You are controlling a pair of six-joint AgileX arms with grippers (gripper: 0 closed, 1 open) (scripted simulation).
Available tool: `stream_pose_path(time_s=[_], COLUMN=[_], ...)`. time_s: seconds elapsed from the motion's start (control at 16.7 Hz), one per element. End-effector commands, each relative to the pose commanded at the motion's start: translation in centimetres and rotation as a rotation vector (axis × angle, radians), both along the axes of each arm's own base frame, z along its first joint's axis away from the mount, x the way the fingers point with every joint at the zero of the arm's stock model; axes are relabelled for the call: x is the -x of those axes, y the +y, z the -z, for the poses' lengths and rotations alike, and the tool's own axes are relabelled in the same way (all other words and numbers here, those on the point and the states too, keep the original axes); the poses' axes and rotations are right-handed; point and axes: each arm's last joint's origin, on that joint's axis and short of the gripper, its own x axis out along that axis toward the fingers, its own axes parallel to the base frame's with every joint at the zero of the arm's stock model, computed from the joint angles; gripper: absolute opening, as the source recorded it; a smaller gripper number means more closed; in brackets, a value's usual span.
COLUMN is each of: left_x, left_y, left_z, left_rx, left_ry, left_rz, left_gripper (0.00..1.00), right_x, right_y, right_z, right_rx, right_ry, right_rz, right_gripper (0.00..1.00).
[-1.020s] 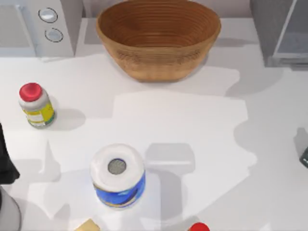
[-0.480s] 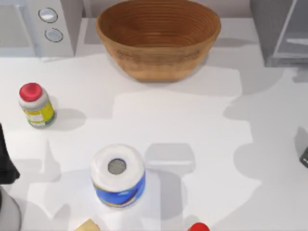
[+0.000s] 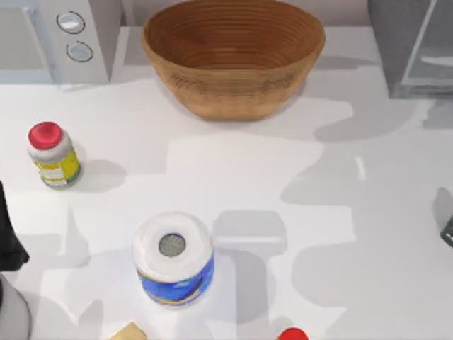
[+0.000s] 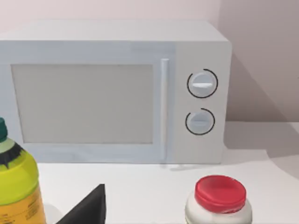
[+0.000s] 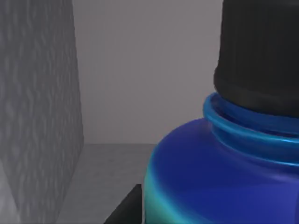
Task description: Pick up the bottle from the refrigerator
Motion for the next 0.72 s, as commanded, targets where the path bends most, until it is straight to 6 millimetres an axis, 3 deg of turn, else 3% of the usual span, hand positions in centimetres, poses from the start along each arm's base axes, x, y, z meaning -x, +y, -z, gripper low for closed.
stream_pose_path(time_s=[0.18,0.36,0.54,0.72], left_x=[0.0,0.0,0.0,0.0], left_y=[0.0,0.0,0.0,0.0], left_z=[0.0,0.0,0.0,0.0], left_rx=[0.0,0.0,0.0,0.0], left_ry=[0.0,0.0,0.0,0.0], left_rz=[0.0,0.0,0.0,0.0], left_gripper=[1.0,1.0,1.0,1.0], right_x=[4.2,9.7,15.3,19.5], right_y=[1.6,3.3,4.7,5.5], right_z=[-2.8,-4.6,-4.3,-2.1], right_rx=[0.005,0.006,0.004,-0.001], right_ry=[-0.004,-0.017,-0.032,-0.038], right_rz=[0.003,0.004,0.003,0.0], right_gripper=[0.0,0.0,0.0,0.0])
